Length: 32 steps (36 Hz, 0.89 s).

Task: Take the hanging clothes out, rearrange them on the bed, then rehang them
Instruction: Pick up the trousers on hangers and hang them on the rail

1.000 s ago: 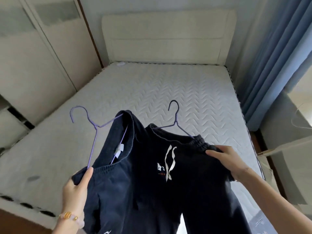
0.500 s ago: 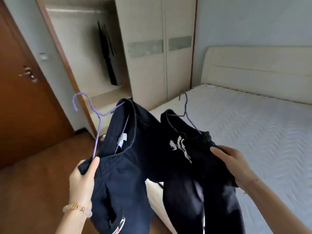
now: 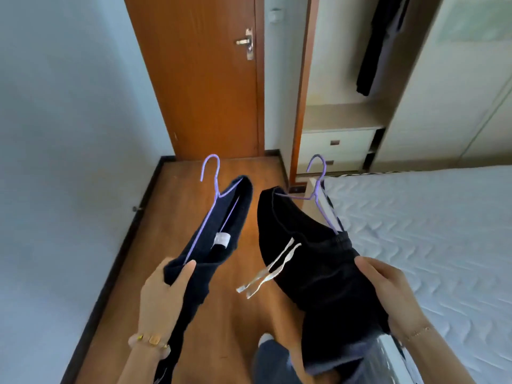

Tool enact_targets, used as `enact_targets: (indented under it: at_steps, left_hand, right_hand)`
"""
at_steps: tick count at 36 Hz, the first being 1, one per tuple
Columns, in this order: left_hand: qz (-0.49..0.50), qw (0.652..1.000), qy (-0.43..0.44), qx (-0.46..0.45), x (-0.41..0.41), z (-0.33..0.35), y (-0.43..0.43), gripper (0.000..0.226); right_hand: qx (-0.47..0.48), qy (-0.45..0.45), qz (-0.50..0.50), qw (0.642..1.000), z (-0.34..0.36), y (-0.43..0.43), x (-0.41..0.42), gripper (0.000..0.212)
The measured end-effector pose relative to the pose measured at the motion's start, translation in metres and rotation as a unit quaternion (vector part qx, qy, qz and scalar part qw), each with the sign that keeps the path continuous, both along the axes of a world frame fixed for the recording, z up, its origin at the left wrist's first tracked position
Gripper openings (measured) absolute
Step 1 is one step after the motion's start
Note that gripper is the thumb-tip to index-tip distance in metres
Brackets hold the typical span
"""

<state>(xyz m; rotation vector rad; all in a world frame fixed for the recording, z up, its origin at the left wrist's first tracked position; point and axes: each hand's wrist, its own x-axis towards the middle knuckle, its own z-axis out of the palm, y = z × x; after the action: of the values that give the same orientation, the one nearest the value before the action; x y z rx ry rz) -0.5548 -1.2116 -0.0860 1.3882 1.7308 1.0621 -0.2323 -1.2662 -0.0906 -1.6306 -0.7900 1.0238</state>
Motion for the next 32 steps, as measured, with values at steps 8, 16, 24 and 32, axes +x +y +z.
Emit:
enact_targets:
  at_steps: [8, 16, 24, 32]
  left_hand:
    - [0.078, 0.995, 0.028, -0.048, -0.021, 0.019, 0.114, 0.008]
    - [0.094, 0.994, -0.042, -0.03, 0.004, 0.036, 0.25, 0.013]
    - [0.043, 0.997, -0.068, -0.013, 0.044, 0.025, 0.406, 0.007]
    - [-0.092, 0.995, -0.034, -0.021, 0.103, 0.022, 0.596, 0.014]
  right_hand:
    - [0.026, 0.009, 0.061, 0.998, 0.004, 0.163, 0.001, 0.028]
    - [0.058, 0.042, 0.049, 0.996, 0.023, 0.321, 0.014, 0.032]
    - [0.055, 0.052, -0.01, 0.997, 0.009, 0.439, 0.041, 0.027]
    - [0.062, 0.005, -0.098, 0.993, 0.016, 0.563, 0.085, 0.029]
